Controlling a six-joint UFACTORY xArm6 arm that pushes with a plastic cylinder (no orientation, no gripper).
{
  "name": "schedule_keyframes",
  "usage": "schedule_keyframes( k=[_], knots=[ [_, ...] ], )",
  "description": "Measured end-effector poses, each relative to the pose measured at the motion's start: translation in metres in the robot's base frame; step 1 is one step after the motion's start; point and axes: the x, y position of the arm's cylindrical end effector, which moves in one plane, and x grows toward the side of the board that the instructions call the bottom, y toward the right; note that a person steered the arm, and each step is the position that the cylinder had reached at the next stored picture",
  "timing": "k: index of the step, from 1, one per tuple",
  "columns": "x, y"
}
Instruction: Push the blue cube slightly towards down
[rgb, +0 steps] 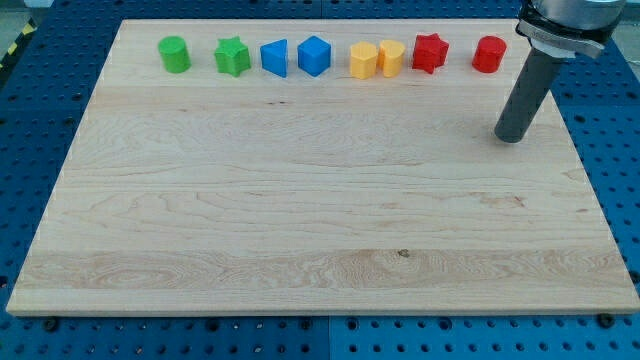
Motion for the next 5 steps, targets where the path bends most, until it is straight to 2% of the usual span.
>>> schedule_keyframes(
  k=[1, 2, 3, 5],
  knots=[
    [0.0, 0.012],
    [-0.005, 0.064],
    [-0.039, 0.107],
    [-0.146, 0.117]
  ],
)
